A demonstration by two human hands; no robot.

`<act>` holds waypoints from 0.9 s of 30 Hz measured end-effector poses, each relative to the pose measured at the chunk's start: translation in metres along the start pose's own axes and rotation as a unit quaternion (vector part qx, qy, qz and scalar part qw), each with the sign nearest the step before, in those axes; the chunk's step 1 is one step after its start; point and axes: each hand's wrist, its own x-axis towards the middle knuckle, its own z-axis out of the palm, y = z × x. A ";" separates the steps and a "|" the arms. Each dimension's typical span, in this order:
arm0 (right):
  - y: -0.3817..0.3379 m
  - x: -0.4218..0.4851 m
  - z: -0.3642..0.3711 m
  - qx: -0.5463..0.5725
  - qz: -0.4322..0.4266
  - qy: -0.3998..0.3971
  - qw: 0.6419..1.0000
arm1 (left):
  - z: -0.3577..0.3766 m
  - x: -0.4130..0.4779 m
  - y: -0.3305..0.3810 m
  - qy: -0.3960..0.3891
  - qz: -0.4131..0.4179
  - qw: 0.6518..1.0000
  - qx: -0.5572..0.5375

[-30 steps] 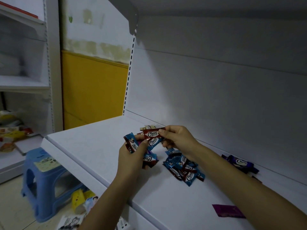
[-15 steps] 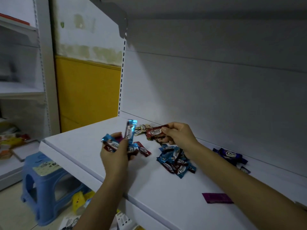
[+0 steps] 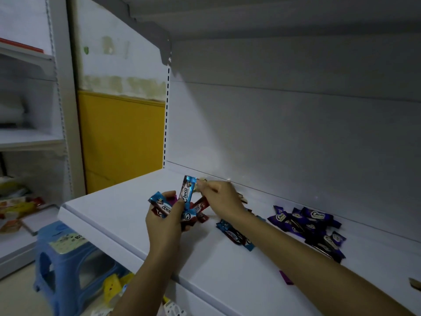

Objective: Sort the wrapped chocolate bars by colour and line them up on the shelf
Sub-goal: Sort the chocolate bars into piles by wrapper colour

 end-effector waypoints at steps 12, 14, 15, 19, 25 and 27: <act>0.026 -0.011 -0.057 0.109 0.048 0.005 0.993 | 0.000 -0.001 -0.011 -0.165 0.037 0.975 0.142; 0.043 -0.019 -0.069 0.048 0.062 0.017 0.997 | 0.000 -0.002 -0.012 -0.235 0.035 0.956 0.171; 0.052 -0.024 -0.073 0.033 0.072 0.025 0.997 | 0.000 -0.002 -0.013 -0.259 0.037 0.947 0.187; 0.071 -0.039 -0.075 -0.071 0.089 0.029 0.993 | -0.001 -0.001 -0.013 -0.272 0.032 0.944 0.184; 0.036 -0.053 -0.063 -0.060 -0.053 0.050 0.996 | -0.001 -0.002 -0.013 -0.272 0.037 0.942 0.191; 0.016 -0.058 -0.053 0.001 -0.083 -0.007 0.996 | -0.001 -0.003 -0.012 -0.287 0.062 0.933 0.207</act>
